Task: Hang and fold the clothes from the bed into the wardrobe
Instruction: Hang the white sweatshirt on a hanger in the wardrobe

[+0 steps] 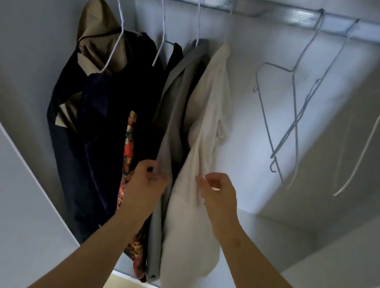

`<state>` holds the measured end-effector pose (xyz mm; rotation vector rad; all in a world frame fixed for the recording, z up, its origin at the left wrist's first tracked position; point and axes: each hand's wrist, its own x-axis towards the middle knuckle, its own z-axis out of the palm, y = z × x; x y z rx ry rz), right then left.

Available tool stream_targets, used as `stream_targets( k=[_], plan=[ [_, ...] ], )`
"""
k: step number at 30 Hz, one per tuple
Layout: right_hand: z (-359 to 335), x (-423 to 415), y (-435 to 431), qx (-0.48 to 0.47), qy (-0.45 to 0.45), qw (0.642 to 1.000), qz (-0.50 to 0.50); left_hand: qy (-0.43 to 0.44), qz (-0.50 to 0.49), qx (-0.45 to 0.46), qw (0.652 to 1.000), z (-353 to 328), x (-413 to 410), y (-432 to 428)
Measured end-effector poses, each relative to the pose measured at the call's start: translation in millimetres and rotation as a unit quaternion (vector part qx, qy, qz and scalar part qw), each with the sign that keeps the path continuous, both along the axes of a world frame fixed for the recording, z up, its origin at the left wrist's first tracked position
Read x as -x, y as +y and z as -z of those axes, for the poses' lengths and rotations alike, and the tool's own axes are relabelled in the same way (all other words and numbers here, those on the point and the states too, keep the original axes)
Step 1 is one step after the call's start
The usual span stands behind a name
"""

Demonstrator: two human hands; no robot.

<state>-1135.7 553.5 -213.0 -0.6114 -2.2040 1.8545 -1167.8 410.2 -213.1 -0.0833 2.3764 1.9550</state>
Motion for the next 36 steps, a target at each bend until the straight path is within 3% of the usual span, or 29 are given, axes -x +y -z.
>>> stream_targets(
  k=[4, 11, 16, 24, 28, 36],
  plan=[
    [27.1, -58.6, 0.1, 0.039, -0.132, 0.990, 0.040, -0.119, 0.094, 0.008, 0.988, 12.0, -34.5, -1.3],
    [65.6, -174.5, -68.0, 0.181, -0.206, 0.951, 0.146, -0.196, 0.301, 0.110, 0.927, 39.6, -109.3, -21.4],
    [84.1, -295.0, -117.4, 0.287, -0.201, 0.887, 0.301, -0.214, 0.457, 0.157, 0.849, 49.1, -204.6, -37.3],
    [76.7, -515.3, -204.5, 0.311, -0.112, 0.777, 0.536, -0.129, 0.658, 0.218, 0.709, 56.5, -412.6, -68.0],
    [73.4, -660.7, -290.9, 0.309, -0.063, 0.690, 0.652, -0.099, 0.758, 0.226, 0.604, 63.9, -560.6, -110.7],
    [70.8, -900.0, -509.3, 0.311, 0.002, 0.449, 0.837, -0.080, 0.898, 0.229, 0.367, 61.2, -839.1, -264.7]
  ],
)
